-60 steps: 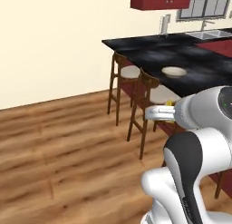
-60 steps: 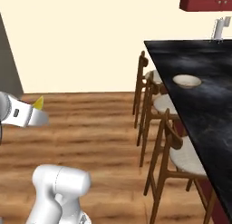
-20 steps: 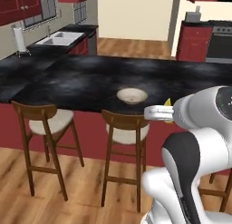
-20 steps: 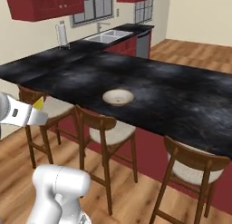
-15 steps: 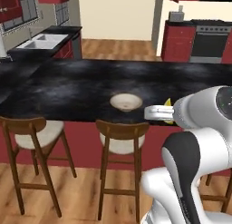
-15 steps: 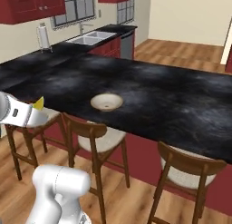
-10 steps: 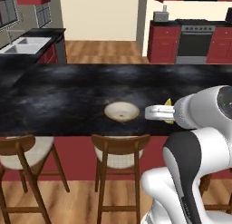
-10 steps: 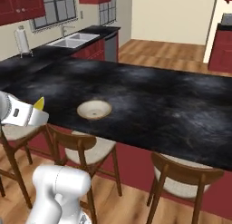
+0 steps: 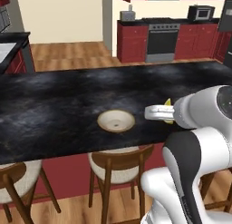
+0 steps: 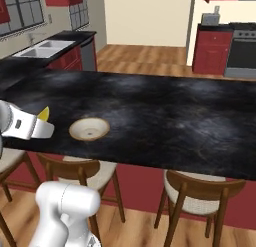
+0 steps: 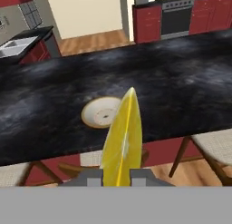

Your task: There is a bowl on the dining counter. Grab a lemon wedge from the fridge and place it in the bowl. Then get the liquor bottle and glass cup from the cabinet and place them next to the bowl.

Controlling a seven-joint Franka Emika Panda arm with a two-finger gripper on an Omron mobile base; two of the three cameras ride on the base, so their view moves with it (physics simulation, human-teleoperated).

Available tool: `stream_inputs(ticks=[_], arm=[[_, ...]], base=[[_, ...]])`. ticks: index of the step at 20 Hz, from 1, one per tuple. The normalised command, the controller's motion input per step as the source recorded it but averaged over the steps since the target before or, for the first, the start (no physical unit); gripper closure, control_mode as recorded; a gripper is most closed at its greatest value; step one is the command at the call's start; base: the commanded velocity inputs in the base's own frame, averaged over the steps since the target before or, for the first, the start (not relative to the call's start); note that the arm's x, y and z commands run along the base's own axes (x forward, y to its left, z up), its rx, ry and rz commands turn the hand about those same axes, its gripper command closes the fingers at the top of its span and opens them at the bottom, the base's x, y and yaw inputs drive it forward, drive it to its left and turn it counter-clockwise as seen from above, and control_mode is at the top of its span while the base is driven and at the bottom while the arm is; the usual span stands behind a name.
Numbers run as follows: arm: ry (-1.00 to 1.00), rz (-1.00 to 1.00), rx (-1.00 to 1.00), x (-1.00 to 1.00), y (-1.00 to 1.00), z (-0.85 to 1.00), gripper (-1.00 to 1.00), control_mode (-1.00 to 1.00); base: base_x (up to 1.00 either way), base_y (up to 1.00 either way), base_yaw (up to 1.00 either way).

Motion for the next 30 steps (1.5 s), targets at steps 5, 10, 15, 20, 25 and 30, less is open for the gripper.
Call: stream_inputs(ticks=[5, 10, 15, 20, 25, 30], arm=[[0.14, -0.17, 0.0, 0.59, 0.25, 0.0, 1.0, -1.0], [0.27, -0.15, 0.0, 1.0, 0.4, -0.01, 1.0, -1.0], [0.35, -0.09, 0.0, 1.0, 0.42, -0.12, 1.0, -1.0], [0.33, -0.07, 0.0, 1.0, 0.13, -0.4, 1.0, -1.0], [0.26, -0.07, 0.0, 0.97, 0.01, -0.56, 1.0, -1.0], [0.22, -0.06, 0.0, 0.84, 0.0, -0.71, 1.0, -1.0]], base=[[0.37, 0.22, -0.13], [0.0, 0.0, 0.0], [0.0, 0.0, 0.0], [0.0, 0.0, 0.0], [0.0, 0.0, 0.0], [0.0, 0.0, 0.0]])
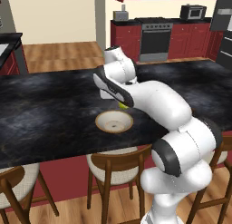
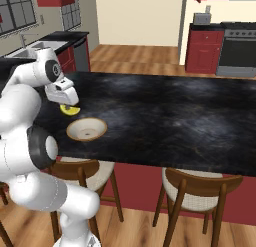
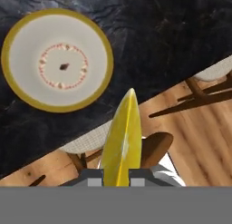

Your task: There is a bowl on the dining counter. Grab a lemon wedge from the fridge and place it in the bowl. Then get the liquor bottle and glass cup from the cabinet and place them next to the bowl.

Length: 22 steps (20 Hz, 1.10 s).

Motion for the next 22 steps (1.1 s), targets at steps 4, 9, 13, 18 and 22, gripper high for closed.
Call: stream_inputs(ticks=[4, 9, 13, 18, 22], arm=[[0.14, -0.02, 0.0, 0.62, 0.0, -0.71, 1.0, -1.0], [0.1, -0.02, 0.0, 0.57, 0.0, -0.66, 1.0, -1.0], [0.05, 0.0, 0.0, 0.44, 0.0, -0.69, 1.0, -1.0], [-0.05, 0.0, 0.0, 0.08, 0.0, -0.62, 1.0, -1.0], [-0.15, 0.0, 0.0, 0.04, 0.0, -0.5, 1.0, -1.0]], base=[[0.0, 0.0, 0.0], [0.0, 0.0, 0.0], [0.0, 0.0, 0.0], [0.0, 0.0, 0.0], [0.0, 0.0, 0.0]])
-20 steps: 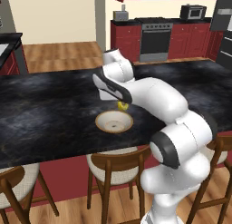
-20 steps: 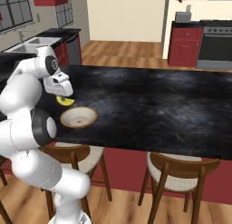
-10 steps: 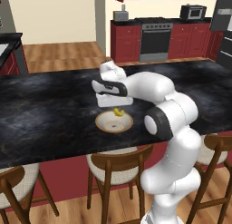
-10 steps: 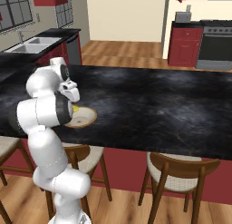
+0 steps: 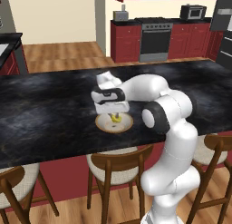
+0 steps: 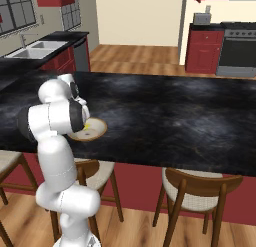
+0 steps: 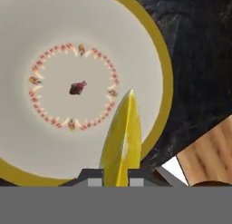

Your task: There is a bowl on the dining counter. Grab a lemon wedge from the fridge and place it in the bowl. Then get the liquor bottle and glass cup from the cabinet and place them next to the bowl.

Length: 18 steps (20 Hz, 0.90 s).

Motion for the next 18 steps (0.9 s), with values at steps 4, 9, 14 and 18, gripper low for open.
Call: stream_inputs(ticks=[4, 9, 14, 18], arm=[[-0.09, 0.0, 0.0, 0.22, 0.0, -0.35, 1.0, -1.0], [-0.03, 0.0, 0.0, 0.37, 0.0, -0.29, 1.0, -1.0], [0.0, 0.0, 0.0, 0.46, 0.0, -0.16, 1.0, -1.0], [-0.02, 0.0, 0.0, 0.28, 0.0, -0.16, 1.0, -1.0]], base=[[0.0, 0.0, 0.0], [0.0, 0.0, 0.0], [0.0, 0.0, 0.0], [0.0, 0.0, 0.0]])
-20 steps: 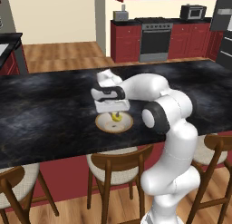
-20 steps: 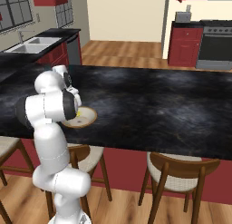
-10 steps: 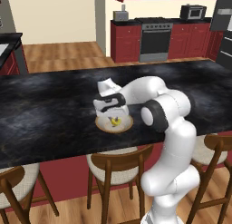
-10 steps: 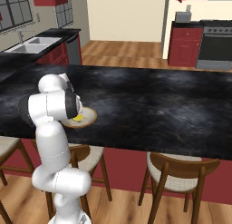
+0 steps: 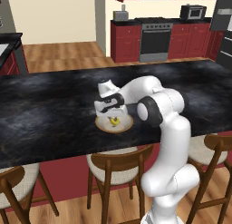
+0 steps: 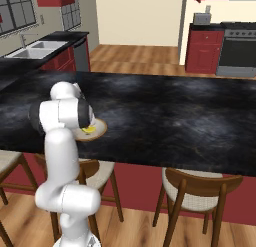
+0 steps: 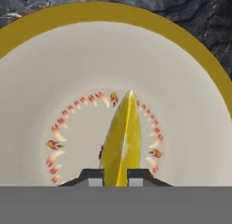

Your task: There is a bowl on the dining counter. Grab a lemon wedge from the fridge and place it in the bowl. Then get the liquor bottle and glass cup from the cabinet and place them next to the bowl.

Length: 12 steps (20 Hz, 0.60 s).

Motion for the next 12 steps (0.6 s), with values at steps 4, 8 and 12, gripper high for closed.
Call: stream_inputs(ticks=[4, 8, 12], arm=[[-0.05, 0.0, 0.0, 0.03, 0.0, -0.11, -1.0, -1.0], [-0.07, 0.0, 0.0, 0.03, 0.0, -0.03, -1.0, -1.0], [-0.18, 0.0, 0.02, -0.23, 0.0, 0.15, -1.0, -1.0]], base=[[0.0, 0.0, 0.0], [0.0, 0.0, 0.0], [0.0, 0.0, 0.0]])
